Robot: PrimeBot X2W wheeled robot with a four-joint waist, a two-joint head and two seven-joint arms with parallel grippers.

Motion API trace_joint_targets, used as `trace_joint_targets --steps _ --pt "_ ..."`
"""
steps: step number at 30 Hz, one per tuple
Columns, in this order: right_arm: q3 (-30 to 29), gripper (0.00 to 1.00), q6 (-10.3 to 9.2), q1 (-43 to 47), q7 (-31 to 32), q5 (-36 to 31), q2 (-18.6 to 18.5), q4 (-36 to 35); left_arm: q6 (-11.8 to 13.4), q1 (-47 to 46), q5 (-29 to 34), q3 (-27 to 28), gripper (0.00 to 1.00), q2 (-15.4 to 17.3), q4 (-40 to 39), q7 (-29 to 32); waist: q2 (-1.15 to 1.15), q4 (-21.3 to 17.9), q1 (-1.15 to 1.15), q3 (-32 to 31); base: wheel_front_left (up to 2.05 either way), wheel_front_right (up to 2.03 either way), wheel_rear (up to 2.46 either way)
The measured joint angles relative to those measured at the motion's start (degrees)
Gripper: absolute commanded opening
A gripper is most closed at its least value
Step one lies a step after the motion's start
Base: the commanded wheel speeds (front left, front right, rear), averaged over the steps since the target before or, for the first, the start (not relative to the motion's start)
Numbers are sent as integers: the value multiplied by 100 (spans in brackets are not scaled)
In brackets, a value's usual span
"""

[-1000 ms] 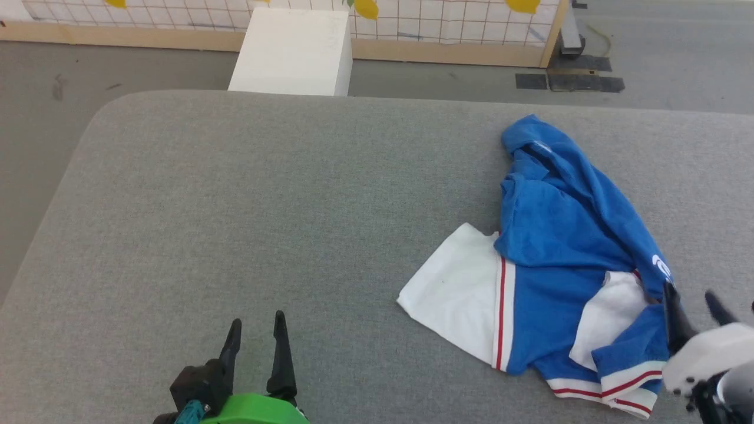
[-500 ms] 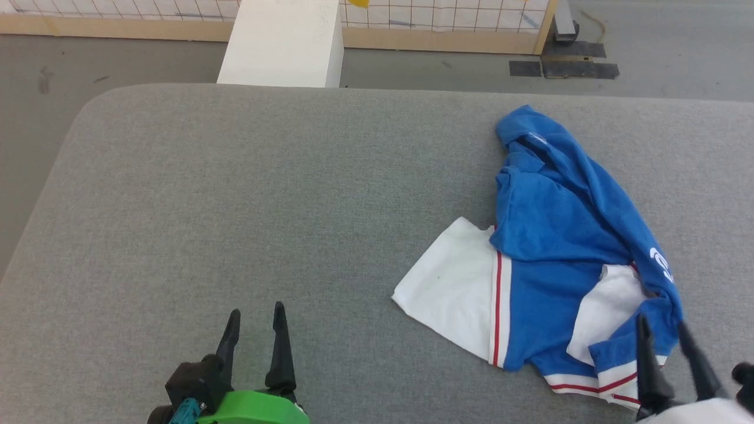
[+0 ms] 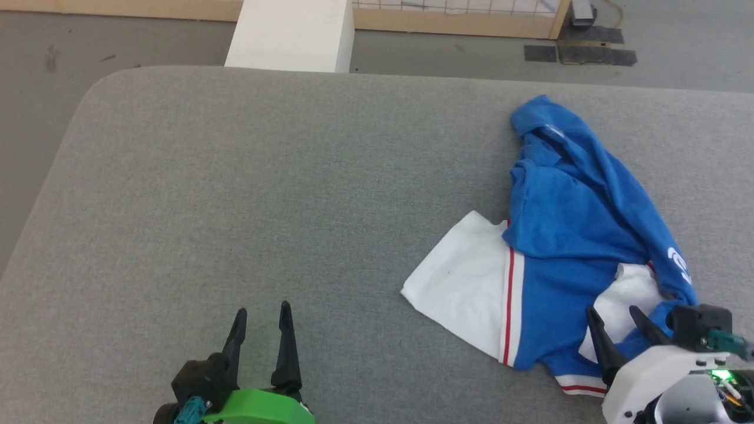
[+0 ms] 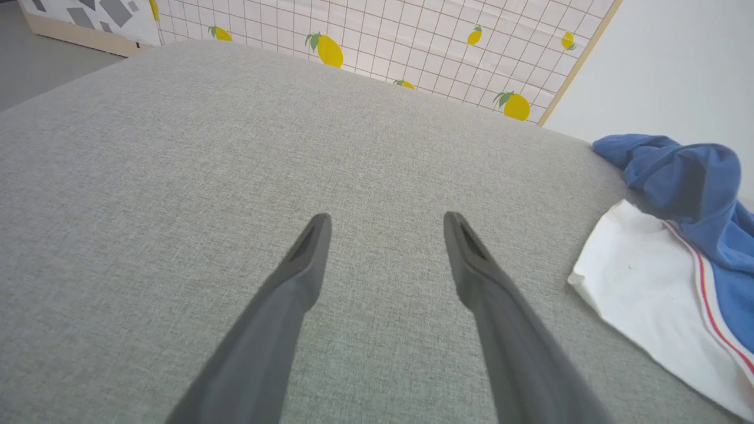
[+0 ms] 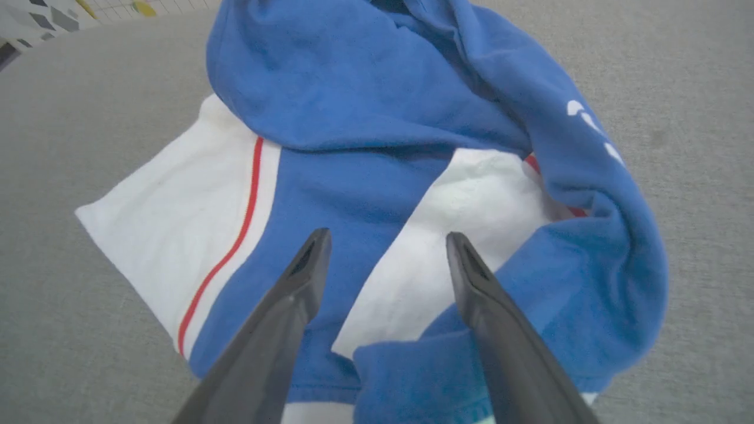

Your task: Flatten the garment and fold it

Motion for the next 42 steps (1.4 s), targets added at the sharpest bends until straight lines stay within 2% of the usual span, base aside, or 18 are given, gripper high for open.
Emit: trace_joint_targets --steps 4,9,13,14,16,18,29,31,32,42 --pt "-113 100 0 -174 856 -310 -2 -37 48 -68 -79 -92 100 -1 14 0 0 108 0 83 0 0 0" --pt "-158 100 0 -376 1616 -653 -2 35 97 -145 -138 -191 100 -1 32 0 0 271 0 178 0 0 0" --pt "-205 100 0 -455 1913 -793 -2 157 109 -186 -153 -229 100 -1 47 0 0 390 0 229 0 0 0" --pt "-231 87 0 -481 1937 -794 0 169 126 -186 -154 -234 100 -1 53 0 0 417 0 238 0 0 0" --pt "-294 26 0 -528 1934 -783 -2 179 149 -186 -157 -243 100 -1 60 0 0 457 0 245 0 0 0" --pt "-350 0 0 -571 1875 -744 -1 180 151 -186 -170 -244 100 -1 66 0 0 478 0 235 0 0 0" --pt "-391 0 0 -586 1649 -637 -1 -70 156 -172 -197 -224 100 -1 98 0 0 286 0 53 0 0 0" --pt "-403 41 0 -584 1639 -667 -1 -83 155 -172 -196 -227 100 -2 105 0 0 251 0 18 0 0 0" --pt "-404 100 0 -582 1622 -695 -1 -87 154 -172 -196 -234 100 -2 110 0 0 237 0 2 0 0 0" --pt "-598 100 0 -750 1777 -1025 -1 138 140 -175 -196 -297 100 -3 137 0 0 294 0 123 0 0 0"
